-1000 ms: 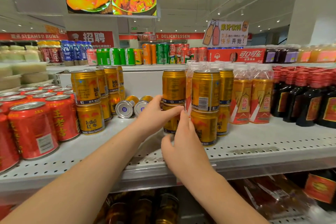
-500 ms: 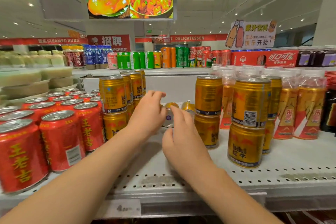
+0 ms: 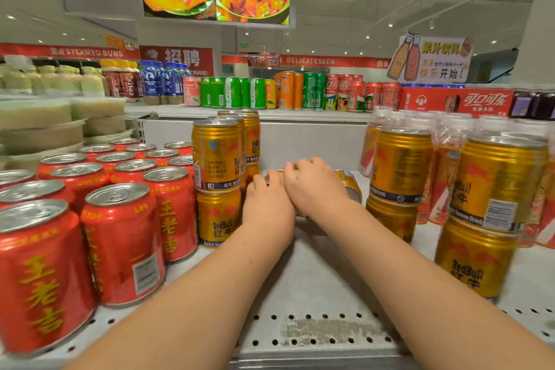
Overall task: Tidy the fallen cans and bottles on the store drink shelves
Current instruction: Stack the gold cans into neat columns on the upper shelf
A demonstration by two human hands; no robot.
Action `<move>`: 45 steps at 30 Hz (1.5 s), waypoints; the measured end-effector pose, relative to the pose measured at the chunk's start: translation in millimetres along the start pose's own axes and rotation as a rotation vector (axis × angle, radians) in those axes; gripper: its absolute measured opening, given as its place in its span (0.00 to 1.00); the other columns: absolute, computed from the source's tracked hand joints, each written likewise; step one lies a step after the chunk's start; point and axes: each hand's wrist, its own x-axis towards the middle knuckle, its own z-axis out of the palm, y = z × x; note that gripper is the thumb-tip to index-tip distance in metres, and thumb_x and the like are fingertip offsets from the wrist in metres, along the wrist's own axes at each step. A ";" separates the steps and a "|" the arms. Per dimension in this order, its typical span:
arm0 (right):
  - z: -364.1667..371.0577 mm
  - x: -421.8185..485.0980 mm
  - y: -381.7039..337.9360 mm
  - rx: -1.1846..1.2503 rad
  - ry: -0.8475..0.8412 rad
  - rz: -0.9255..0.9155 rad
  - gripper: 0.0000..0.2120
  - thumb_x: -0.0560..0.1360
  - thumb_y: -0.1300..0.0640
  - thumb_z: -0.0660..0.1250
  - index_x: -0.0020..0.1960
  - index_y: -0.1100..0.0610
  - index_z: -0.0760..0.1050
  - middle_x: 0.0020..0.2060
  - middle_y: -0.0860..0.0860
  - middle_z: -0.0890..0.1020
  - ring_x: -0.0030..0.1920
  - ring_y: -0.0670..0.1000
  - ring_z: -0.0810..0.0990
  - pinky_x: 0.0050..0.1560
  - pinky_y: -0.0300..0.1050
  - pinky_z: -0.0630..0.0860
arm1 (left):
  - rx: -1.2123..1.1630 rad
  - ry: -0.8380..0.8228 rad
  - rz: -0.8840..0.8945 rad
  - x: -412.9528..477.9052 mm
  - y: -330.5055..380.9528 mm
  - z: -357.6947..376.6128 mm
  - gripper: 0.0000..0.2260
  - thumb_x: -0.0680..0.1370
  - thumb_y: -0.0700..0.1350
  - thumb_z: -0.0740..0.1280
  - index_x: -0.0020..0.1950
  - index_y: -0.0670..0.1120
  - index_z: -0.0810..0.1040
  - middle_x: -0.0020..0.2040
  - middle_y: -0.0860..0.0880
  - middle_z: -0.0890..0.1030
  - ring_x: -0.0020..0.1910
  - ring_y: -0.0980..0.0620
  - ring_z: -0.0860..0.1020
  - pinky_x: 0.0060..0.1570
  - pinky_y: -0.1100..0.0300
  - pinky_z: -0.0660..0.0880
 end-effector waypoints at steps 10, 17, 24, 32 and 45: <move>-15.2 -40.0 11.3 0.028 0.013 -0.023 0.15 0.83 0.50 0.56 0.61 0.58 0.74 0.58 0.59 0.76 0.59 0.60 0.75 0.60 0.55 0.74 | 0.070 0.037 0.053 -50.3 1.4 -28.3 0.19 0.80 0.41 0.63 0.70 0.43 0.66 0.67 0.44 0.71 0.61 0.41 0.74 0.54 0.52 0.72; -25.8 -76.2 11.0 -0.124 0.055 -0.081 0.23 0.78 0.41 0.63 0.65 0.56 0.68 0.60 0.56 0.73 0.62 0.57 0.72 0.59 0.52 0.76 | -0.082 0.097 0.003 -99.4 -2.1 -51.4 0.14 0.80 0.56 0.61 0.60 0.49 0.68 0.57 0.49 0.71 0.54 0.44 0.76 0.44 0.54 0.68; -42.8 -101.9 11.9 -0.081 -0.226 -0.052 0.26 0.76 0.38 0.61 0.63 0.58 0.67 0.56 0.57 0.77 0.55 0.59 0.78 0.46 0.48 0.73 | -0.056 0.043 -0.256 -109.2 -19.4 -62.5 0.22 0.79 0.69 0.56 0.53 0.51 0.65 0.55 0.47 0.76 0.50 0.43 0.79 0.39 0.53 0.69; -57.3 -120.6 34.0 0.198 -0.305 -0.140 0.34 0.71 0.34 0.68 0.70 0.50 0.62 0.41 0.43 0.74 0.40 0.45 0.77 0.32 0.43 0.73 | -0.487 -0.177 -0.385 -117.8 -36.3 -74.9 0.23 0.69 0.70 0.66 0.49 0.52 0.78 0.44 0.51 0.84 0.42 0.53 0.82 0.38 0.55 0.75; -43.7 -137.4 19.6 1.027 -0.204 -0.159 0.39 0.66 0.43 0.80 0.72 0.41 0.66 0.58 0.37 0.75 0.51 0.37 0.79 0.40 0.31 0.76 | -1.420 0.426 -0.316 -135.7 -53.1 -84.6 0.24 0.74 0.56 0.76 0.67 0.52 0.75 0.57 0.53 0.86 0.56 0.54 0.84 0.57 0.48 0.81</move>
